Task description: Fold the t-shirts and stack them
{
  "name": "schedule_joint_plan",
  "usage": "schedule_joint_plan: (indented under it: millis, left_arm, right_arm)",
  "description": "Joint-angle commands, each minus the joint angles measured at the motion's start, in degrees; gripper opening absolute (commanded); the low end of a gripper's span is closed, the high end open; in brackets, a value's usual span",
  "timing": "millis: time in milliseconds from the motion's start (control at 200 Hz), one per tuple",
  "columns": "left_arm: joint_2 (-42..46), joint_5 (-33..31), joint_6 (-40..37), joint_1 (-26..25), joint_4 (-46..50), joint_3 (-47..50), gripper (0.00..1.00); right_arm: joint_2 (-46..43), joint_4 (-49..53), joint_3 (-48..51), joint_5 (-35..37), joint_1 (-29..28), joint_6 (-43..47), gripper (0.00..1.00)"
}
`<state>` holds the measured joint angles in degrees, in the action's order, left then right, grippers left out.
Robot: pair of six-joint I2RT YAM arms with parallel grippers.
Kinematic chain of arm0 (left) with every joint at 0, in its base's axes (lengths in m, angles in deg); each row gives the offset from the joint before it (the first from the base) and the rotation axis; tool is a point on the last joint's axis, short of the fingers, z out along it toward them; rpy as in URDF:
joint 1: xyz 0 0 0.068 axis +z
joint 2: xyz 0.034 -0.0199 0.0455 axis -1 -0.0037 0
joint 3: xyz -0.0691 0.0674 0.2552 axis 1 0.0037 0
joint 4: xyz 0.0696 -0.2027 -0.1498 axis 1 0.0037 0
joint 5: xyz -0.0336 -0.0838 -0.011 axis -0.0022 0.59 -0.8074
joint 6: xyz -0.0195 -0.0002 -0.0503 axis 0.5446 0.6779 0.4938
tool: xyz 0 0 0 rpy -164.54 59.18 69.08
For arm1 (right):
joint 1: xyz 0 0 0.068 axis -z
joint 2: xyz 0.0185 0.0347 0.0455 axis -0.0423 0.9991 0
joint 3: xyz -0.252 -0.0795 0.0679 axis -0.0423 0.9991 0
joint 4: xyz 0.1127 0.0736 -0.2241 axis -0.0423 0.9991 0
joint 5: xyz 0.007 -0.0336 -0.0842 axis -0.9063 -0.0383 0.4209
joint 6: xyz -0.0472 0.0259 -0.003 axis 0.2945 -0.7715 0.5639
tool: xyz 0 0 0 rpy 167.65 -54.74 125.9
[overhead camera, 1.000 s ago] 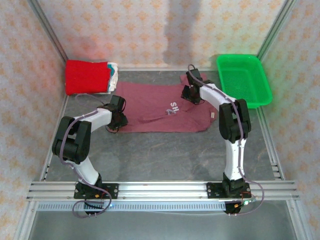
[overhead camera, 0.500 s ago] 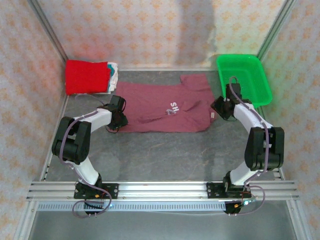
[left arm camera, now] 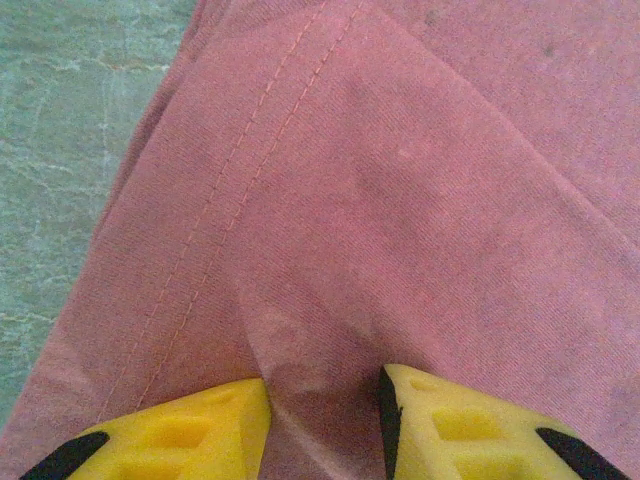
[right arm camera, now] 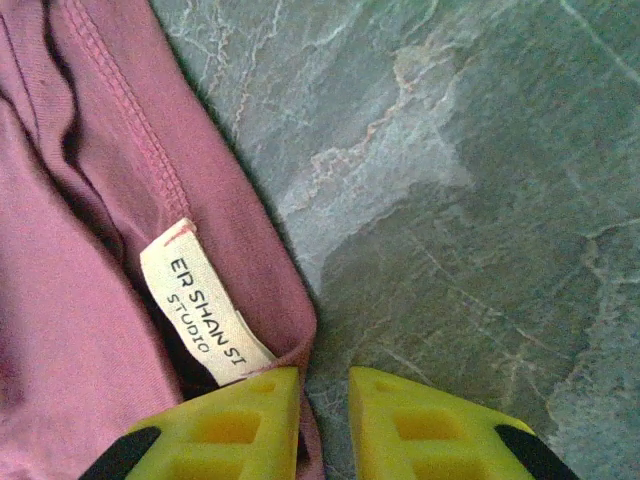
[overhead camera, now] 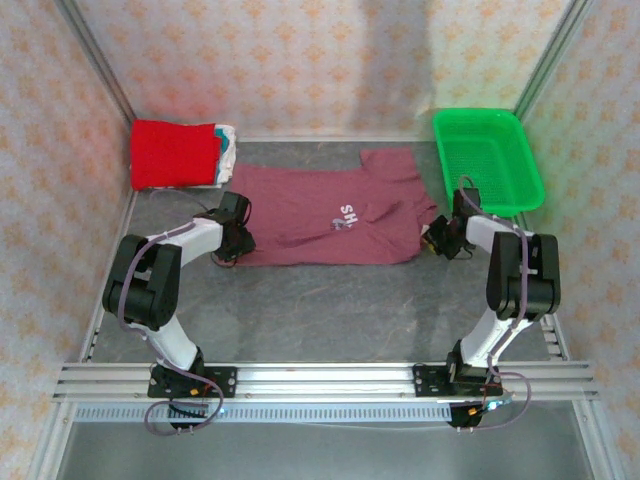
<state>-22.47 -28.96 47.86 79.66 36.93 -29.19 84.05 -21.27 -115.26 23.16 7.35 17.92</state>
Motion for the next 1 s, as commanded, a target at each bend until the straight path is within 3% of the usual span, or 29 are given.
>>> schedule_joint_plan:
  millis: [0,706,996]
  left_arm:
    - [-1.77,1.04,0.4,0.21,5.47,1.57,0.36]
    - [-4.77,2.64,-0.31,0.22,5.5,-0.34,0.36]
    - [-3.73,2.0,-0.4,0.22,6.39,-0.33,0.36]
  right_arm:
    - [1.57,-4.16,1.14,-3.98,-0.51,-1.52,0.2]
    - [-3.76,-5.34,6.53,-5.93,-4.84,-5.06,0.23]
    - [-4.44,-3.4,7.0,0.71,-2.32,-2.85,0.02]
